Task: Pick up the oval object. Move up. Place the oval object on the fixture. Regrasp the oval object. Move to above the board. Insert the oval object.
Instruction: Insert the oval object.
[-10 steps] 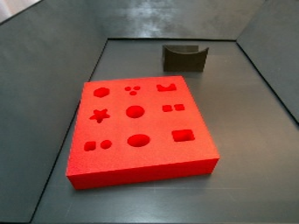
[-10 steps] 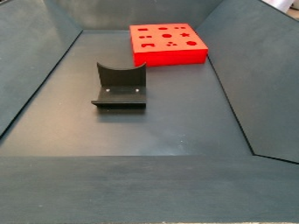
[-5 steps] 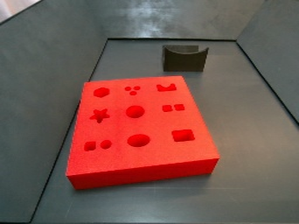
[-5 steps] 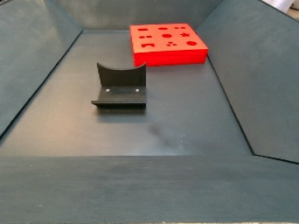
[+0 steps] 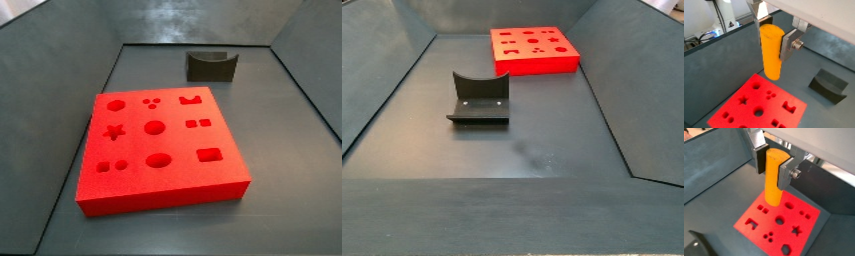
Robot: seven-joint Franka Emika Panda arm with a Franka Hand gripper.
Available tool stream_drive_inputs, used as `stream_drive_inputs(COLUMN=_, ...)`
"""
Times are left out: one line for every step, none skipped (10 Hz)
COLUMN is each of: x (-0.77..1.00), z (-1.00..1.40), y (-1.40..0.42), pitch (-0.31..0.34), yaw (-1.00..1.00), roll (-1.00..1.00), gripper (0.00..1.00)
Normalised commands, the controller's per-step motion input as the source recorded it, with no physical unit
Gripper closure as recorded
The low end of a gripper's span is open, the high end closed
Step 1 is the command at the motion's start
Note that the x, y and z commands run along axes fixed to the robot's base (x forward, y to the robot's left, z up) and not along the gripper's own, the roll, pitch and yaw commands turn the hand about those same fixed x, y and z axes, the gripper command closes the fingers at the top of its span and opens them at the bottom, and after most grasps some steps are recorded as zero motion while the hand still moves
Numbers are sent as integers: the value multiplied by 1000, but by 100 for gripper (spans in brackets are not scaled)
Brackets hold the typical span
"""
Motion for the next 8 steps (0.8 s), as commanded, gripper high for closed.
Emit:
stream_drive_inputs(x=0, z=-26, y=0, pitch=0, yaw=0, roll=-7, gripper=100)
stream_drive_inputs(x=0, z=-57, y=0, pitch=-107, yaw=0, roll=0, gripper=100)
stream_drive_inputs(x=120, z=-26, y=0, pitch=0, yaw=0, roll=0, gripper=100)
stream_drive_inputs(x=-400, z=-417, y=-420, pitch=-441, yaw=-174, roll=37, gripper=100)
stream_drive_inputs(x=-537, z=-546, y=-517, pitch=-349, yaw=-89, roll=10, gripper=100)
stream_drive_inputs(x=-289, z=-854, y=-514, pitch=-197, yaw=0, roll=93, gripper=100)
stream_drive_inputs(x=-217, z=-797, y=-509, pitch=-217, yaw=46, roll=47, gripper=100)
stream_drive_inputs(x=-51, z=-800, y=-543, pitch=-213, yaw=57, roll=30, gripper=100)
